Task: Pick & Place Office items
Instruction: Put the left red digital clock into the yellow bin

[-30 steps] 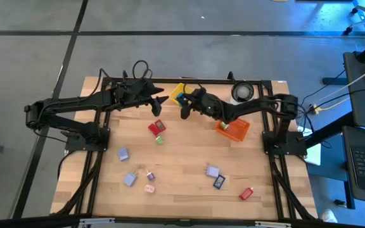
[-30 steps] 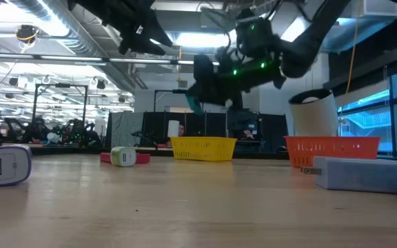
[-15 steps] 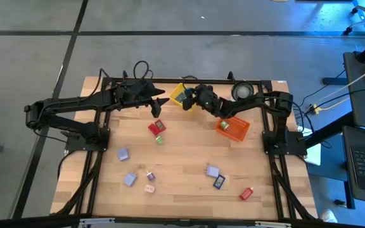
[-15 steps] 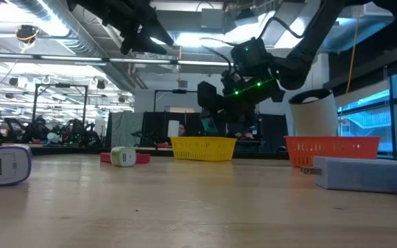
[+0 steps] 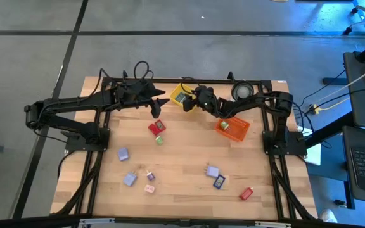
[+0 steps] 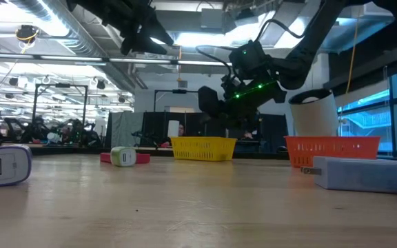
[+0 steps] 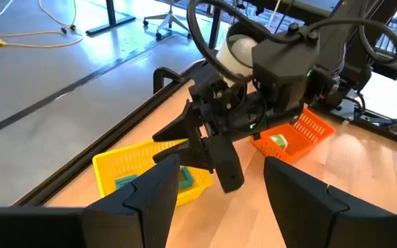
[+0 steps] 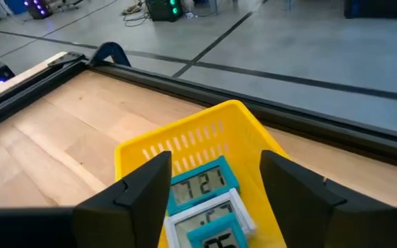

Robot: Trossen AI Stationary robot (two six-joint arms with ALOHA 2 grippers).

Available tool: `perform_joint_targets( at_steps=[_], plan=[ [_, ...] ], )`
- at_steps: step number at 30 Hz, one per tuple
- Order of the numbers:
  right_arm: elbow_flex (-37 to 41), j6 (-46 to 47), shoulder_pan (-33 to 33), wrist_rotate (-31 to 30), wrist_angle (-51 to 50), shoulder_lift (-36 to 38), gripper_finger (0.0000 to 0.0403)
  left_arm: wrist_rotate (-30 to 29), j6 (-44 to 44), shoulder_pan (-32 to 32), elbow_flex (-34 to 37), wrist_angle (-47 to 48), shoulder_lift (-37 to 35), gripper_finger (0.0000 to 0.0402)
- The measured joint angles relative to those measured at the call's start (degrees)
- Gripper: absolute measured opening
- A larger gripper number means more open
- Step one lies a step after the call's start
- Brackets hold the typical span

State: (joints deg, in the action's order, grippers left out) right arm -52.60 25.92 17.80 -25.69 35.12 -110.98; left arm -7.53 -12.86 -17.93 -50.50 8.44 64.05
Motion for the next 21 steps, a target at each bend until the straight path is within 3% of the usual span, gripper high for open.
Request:
perform_joint_targets(
  at_steps=[6,13,21],
  plan=[
    [0.0,0.6,0.0,5.6,-0.1,1.2,0.0270,2.5,0.7,0.0,0.0,9.6,0.0,0.0216],
    [0.0,0.6,0.0,18.9,0.0,5.8,0.0300,7.3,12.7,0.2,0.0,25.0,1.0,0.0226],
    [0.0,0.5,0.0,32.3,0.0,11.1,0.0300,10.2,27.3,2.4,0.0,27.3,8.3,0.0222]
  ],
)
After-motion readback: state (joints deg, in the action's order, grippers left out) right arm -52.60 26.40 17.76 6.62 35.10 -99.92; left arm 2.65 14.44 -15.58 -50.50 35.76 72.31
